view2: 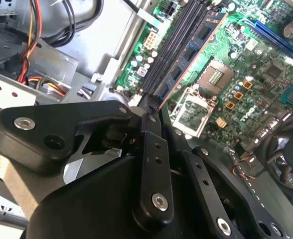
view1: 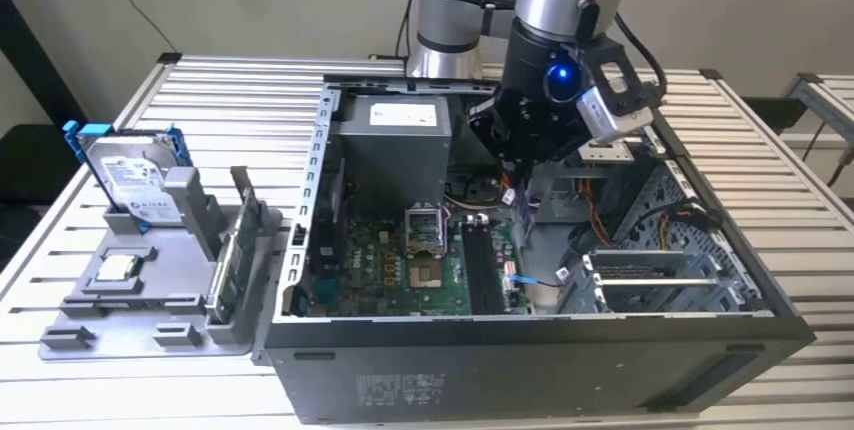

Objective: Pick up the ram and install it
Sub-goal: 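Insert the ram into the slot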

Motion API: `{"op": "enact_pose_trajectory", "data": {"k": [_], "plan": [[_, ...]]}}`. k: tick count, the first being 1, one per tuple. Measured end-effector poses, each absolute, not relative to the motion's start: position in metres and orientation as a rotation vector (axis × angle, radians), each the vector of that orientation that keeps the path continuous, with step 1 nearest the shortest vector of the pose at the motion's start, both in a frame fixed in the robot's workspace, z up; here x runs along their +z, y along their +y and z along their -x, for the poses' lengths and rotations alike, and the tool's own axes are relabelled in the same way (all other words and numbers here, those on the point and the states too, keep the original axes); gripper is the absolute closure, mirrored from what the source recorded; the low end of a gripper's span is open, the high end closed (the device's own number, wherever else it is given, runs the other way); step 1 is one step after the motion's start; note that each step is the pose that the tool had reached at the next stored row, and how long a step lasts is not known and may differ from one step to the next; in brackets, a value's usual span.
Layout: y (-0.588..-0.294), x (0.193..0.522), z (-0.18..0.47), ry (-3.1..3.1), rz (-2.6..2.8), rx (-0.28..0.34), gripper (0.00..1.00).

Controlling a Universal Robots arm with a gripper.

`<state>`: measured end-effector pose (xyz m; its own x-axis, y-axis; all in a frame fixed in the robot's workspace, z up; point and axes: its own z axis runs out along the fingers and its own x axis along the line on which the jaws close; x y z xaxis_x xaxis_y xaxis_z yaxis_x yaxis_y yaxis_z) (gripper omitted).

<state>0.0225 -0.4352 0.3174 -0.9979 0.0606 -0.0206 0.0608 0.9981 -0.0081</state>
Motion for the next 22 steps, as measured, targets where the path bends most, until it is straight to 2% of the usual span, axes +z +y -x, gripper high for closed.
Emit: {"op": "enact_pose_trajectory", "data": {"k": [22], "plan": [[-0.435,0.285,-0.023,3.109,-0.120,-0.026,0.86]]}}
